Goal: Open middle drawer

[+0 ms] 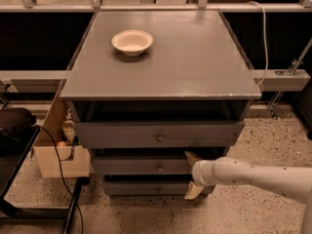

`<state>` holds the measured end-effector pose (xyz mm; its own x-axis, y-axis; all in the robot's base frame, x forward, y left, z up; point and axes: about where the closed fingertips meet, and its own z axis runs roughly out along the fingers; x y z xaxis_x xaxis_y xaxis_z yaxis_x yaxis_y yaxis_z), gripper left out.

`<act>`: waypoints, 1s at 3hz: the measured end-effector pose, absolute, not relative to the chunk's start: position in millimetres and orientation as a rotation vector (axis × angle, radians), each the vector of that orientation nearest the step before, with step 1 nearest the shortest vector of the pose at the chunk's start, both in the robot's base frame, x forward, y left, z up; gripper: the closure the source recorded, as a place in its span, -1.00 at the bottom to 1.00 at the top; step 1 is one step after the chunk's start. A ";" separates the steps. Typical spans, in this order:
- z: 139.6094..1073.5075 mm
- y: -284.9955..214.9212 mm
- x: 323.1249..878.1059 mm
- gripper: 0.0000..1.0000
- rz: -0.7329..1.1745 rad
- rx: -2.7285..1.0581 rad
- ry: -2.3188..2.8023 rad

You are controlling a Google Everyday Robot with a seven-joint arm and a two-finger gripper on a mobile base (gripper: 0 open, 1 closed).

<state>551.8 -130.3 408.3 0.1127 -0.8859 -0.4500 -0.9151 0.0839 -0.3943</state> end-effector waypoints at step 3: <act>391.2 -135.2 573.9 -1.00 0.033 -1.802 1.809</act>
Offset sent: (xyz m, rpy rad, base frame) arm 0.0270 -0.0067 -0.0143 -0.0493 0.0068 -0.0228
